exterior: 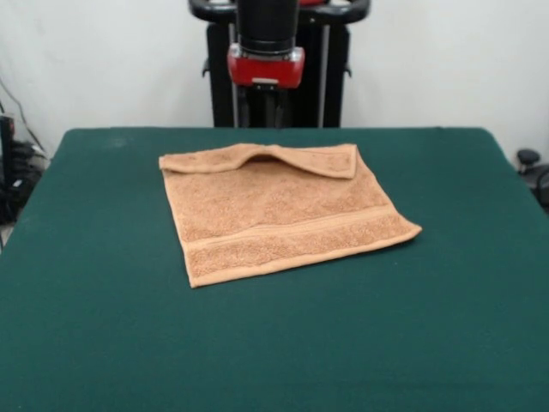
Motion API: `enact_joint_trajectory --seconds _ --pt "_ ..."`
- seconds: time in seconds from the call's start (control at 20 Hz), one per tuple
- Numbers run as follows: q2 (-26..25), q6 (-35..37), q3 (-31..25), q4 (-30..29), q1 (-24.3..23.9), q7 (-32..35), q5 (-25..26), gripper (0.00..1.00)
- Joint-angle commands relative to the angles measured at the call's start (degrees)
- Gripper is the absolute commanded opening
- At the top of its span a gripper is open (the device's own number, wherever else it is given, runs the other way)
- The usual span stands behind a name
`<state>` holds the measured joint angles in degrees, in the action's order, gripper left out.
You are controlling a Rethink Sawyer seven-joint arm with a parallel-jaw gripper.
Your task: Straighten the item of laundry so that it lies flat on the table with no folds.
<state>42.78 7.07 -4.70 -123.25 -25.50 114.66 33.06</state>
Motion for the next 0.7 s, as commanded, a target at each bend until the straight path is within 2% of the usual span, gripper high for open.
enact_joint_trajectory --seconds 0.05,0.7 --pt "-6.2 -2.8 -0.4 6.4 3.1 8.6 -3.7 1.00" --pt "-9.0 -3.2 0.6 10.3 5.5 8.7 -4.3 1.00"
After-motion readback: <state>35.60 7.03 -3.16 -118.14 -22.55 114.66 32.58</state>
